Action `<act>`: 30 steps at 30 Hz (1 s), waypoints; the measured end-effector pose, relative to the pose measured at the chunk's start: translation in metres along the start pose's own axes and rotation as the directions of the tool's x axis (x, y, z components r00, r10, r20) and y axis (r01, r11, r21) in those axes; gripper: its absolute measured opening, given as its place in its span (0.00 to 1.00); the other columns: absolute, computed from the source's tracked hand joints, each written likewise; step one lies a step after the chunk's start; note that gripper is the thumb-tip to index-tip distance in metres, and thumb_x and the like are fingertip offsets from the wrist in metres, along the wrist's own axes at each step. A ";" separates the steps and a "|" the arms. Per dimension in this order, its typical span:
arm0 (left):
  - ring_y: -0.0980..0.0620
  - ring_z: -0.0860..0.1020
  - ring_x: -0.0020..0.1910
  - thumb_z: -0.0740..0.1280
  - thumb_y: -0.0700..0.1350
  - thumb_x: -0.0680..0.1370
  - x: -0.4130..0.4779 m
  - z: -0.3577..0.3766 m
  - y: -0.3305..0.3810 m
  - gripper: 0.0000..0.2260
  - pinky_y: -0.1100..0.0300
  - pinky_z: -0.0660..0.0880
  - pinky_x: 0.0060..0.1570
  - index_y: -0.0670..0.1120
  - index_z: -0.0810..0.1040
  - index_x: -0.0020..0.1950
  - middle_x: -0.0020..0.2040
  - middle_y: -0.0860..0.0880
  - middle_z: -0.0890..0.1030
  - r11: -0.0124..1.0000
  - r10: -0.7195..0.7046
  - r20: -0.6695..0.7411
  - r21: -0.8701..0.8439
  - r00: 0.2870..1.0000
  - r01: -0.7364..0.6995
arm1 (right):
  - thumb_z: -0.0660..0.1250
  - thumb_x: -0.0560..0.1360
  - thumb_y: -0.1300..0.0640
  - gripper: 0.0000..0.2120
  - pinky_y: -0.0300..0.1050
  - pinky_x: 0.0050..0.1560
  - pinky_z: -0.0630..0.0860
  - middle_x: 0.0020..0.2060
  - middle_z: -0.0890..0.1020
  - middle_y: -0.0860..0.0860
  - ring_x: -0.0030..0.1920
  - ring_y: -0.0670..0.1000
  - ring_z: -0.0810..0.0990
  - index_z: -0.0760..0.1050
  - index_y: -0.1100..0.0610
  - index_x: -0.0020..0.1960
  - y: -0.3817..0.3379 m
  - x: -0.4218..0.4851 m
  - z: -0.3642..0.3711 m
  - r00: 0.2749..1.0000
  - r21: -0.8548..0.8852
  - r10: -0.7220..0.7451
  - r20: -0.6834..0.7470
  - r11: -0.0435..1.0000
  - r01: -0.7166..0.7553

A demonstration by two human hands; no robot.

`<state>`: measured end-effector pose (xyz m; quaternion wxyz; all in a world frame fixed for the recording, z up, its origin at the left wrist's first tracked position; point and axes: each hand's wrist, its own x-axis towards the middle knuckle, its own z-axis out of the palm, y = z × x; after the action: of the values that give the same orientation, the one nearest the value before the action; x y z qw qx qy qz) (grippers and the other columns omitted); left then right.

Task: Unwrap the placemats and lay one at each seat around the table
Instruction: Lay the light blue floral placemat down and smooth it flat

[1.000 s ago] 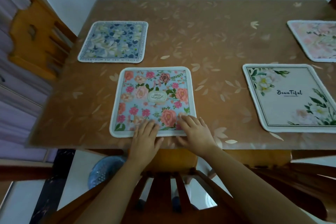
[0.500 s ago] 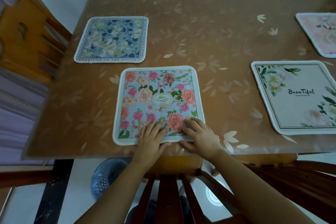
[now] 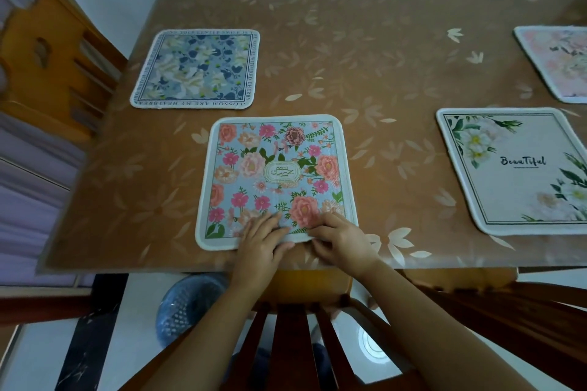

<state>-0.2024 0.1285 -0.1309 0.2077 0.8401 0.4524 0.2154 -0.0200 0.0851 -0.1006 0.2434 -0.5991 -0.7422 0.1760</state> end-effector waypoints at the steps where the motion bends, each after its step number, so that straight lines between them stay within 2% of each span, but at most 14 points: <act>1: 0.38 0.72 0.62 0.74 0.39 0.68 -0.002 -0.002 -0.001 0.12 0.39 0.59 0.63 0.41 0.81 0.51 0.59 0.40 0.78 1.000 0.016 -0.001 0.009 1.000 -0.016 | 0.73 0.64 0.68 0.05 0.50 0.31 0.80 0.36 0.81 0.60 0.38 0.60 0.80 0.80 0.63 0.39 0.001 0.000 -0.001 1.000 0.004 -0.001 -0.002 1.000 0.001; 6: 0.35 0.74 0.59 0.75 0.32 0.65 -0.006 -0.011 -0.006 0.15 0.36 0.66 0.57 0.40 0.82 0.50 0.55 0.38 0.80 1.000 0.020 -0.044 0.000 0.999 -0.020 | 0.72 0.65 0.69 0.03 0.51 0.29 0.79 0.35 0.81 0.61 0.36 0.60 0.81 0.80 0.65 0.38 0.001 0.001 -0.007 1.000 0.003 0.007 -0.021 1.000 -0.007; 11: 0.32 0.71 0.60 0.73 0.31 0.66 0.000 -0.009 0.004 0.14 0.38 0.61 0.61 0.39 0.82 0.50 0.57 0.34 0.78 0.996 -0.022 -0.027 -0.090 0.999 0.020 | 0.71 0.66 0.69 0.02 0.51 0.30 0.80 0.36 0.82 0.61 0.37 0.59 0.82 0.80 0.65 0.38 0.002 -0.006 -0.018 0.997 -0.003 0.032 -0.074 0.999 -0.032; 16: 0.31 0.70 0.60 0.72 0.30 0.66 0.012 0.005 0.030 0.13 0.38 0.60 0.61 0.38 0.81 0.49 0.57 0.32 0.77 0.989 0.005 0.011 -0.146 1.000 -0.004 | 0.70 0.67 0.69 0.01 0.53 0.32 0.80 0.37 0.81 0.61 0.38 0.60 0.81 0.79 0.65 0.39 0.022 -0.023 -0.033 0.991 -0.026 0.080 -0.107 0.996 -0.083; 25: 0.29 0.71 0.59 0.73 0.29 0.65 0.028 0.019 0.042 0.14 0.37 0.60 0.59 0.40 0.82 0.48 0.57 0.32 0.77 0.989 0.098 0.069 -0.122 0.993 -0.089 | 0.73 0.65 0.68 0.05 0.48 0.31 0.80 0.37 0.82 0.59 0.39 0.57 0.82 0.80 0.63 0.39 0.041 -0.041 -0.036 0.982 -0.061 0.122 -0.144 0.989 -0.131; 28: 0.33 0.68 0.63 0.72 0.33 0.68 0.024 0.017 0.035 0.15 0.35 0.58 0.62 0.43 0.81 0.53 0.61 0.35 0.75 0.992 0.097 0.119 -0.088 0.988 -0.087 | 0.76 0.63 0.66 0.06 0.50 0.36 0.81 0.40 0.82 0.59 0.42 0.59 0.82 0.81 0.61 0.39 0.043 -0.045 -0.034 0.986 -0.092 0.094 -0.137 0.990 -0.107; 30: 0.35 0.66 0.66 0.72 0.35 0.69 0.021 0.013 0.030 0.15 0.34 0.57 0.63 0.44 0.80 0.55 0.63 0.37 0.74 0.995 0.078 0.145 -0.066 0.986 -0.069 | 0.77 0.63 0.64 0.08 0.55 0.41 0.79 0.44 0.82 0.60 0.47 0.61 0.81 0.81 0.60 0.41 0.046 -0.049 -0.033 0.984 -0.111 0.110 -0.143 0.986 -0.126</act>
<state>-0.1645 0.1289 -0.1219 0.2580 0.8632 0.3977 0.1738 0.0442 0.0466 -0.1061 0.2466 -0.6661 -0.6962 0.1041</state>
